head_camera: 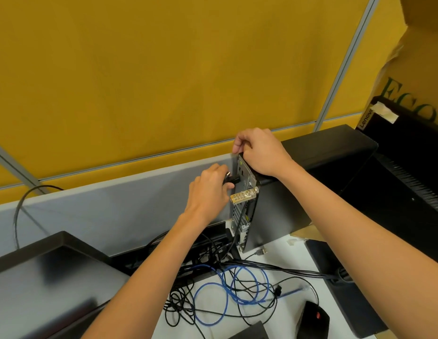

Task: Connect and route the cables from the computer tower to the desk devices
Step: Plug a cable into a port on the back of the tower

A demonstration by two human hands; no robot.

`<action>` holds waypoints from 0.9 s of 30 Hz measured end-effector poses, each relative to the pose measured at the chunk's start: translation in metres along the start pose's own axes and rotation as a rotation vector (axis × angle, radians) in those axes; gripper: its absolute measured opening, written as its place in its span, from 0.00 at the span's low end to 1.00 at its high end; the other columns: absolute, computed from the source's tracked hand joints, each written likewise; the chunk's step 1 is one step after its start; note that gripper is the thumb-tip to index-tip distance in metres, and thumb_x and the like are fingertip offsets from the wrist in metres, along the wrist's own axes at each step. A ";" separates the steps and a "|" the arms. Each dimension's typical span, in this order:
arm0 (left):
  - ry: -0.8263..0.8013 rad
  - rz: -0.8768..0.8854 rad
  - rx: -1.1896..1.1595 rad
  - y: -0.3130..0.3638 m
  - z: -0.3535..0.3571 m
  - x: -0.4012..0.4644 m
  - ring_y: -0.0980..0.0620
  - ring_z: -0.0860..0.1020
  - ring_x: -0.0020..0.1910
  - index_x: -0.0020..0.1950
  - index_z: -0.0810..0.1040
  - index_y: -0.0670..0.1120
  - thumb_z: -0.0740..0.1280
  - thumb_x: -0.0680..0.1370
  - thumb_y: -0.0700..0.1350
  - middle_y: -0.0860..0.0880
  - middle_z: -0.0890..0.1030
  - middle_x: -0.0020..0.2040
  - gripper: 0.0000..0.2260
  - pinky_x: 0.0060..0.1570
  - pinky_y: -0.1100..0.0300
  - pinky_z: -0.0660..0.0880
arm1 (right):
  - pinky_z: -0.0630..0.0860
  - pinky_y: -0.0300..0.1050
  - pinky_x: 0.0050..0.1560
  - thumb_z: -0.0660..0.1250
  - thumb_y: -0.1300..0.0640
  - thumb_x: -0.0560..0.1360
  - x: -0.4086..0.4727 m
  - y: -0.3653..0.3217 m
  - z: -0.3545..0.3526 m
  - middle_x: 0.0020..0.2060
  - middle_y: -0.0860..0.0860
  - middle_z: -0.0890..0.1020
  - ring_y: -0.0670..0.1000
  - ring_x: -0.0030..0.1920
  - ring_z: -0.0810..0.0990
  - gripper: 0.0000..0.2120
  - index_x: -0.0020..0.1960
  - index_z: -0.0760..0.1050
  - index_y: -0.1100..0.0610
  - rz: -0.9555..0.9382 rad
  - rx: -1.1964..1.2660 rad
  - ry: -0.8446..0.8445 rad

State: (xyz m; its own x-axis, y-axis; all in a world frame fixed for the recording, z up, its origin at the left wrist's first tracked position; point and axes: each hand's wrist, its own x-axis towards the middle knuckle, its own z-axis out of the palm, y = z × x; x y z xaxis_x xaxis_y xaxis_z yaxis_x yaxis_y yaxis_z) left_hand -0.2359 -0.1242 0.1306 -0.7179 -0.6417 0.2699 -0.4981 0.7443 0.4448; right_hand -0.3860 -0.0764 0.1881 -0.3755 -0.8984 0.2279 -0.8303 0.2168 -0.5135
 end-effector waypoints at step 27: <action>0.003 -0.118 -0.013 0.010 -0.005 -0.001 0.42 0.76 0.50 0.49 0.73 0.45 0.66 0.78 0.44 0.49 0.78 0.51 0.04 0.41 0.53 0.68 | 0.63 0.41 0.35 0.56 0.65 0.75 -0.005 -0.006 -0.003 0.33 0.44 0.76 0.44 0.31 0.70 0.15 0.39 0.77 0.52 0.042 -0.029 0.020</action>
State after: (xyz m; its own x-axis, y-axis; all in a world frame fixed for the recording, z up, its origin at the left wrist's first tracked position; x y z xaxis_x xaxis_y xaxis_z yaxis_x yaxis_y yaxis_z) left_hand -0.2383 -0.1171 0.1389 -0.6533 -0.7251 0.2177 -0.5723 0.6613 0.4850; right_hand -0.3807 -0.0723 0.1925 -0.4183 -0.8805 0.2229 -0.8251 0.2658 -0.4985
